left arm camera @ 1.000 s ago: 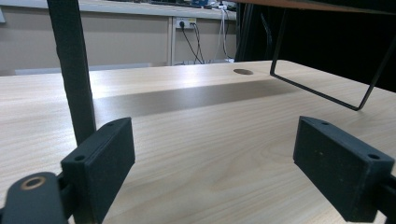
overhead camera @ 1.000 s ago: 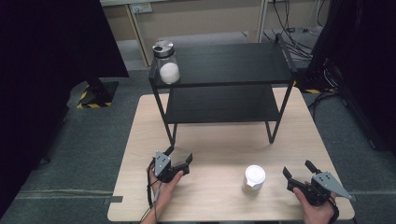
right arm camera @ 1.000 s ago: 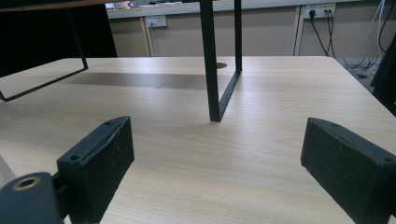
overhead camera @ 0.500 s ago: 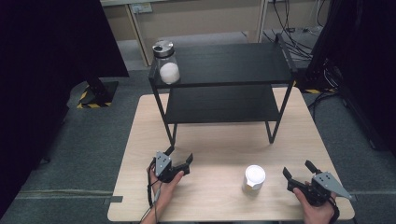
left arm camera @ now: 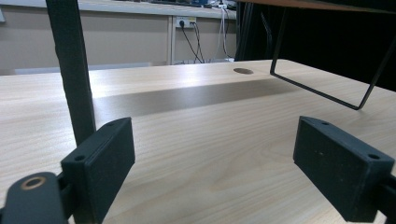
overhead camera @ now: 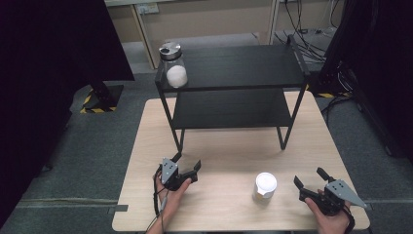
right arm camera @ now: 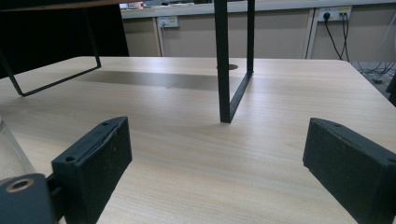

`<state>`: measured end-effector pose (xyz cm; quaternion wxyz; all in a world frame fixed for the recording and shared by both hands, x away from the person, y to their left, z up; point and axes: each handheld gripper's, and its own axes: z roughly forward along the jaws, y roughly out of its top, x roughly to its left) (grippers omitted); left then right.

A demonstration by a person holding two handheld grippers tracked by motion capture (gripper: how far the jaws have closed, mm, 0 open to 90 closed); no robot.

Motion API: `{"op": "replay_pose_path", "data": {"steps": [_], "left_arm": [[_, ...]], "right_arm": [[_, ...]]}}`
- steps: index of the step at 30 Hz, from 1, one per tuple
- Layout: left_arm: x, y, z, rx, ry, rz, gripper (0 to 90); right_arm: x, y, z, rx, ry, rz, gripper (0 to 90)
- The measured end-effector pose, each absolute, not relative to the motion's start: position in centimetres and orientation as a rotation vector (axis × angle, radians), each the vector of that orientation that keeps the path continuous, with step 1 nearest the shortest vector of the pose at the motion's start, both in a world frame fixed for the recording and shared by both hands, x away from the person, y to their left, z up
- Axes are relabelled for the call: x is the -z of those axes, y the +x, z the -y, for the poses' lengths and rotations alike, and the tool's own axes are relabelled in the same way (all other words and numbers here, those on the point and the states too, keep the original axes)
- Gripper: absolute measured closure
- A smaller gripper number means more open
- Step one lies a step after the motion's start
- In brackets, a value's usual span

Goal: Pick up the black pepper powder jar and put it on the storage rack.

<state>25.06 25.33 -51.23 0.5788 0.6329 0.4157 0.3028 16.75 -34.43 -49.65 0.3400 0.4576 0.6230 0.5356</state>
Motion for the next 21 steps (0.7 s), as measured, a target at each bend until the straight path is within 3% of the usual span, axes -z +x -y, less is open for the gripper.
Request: {"op": "replay_pose_path", "data": {"steps": [21], "left_arm": [[51.3,25.0,-25.3,-0.709,1.475,-0.971,11.9]], "right_arm": [[49.1,17.8,35.2,-1.5,1.041,-1.812,6.3]]}}
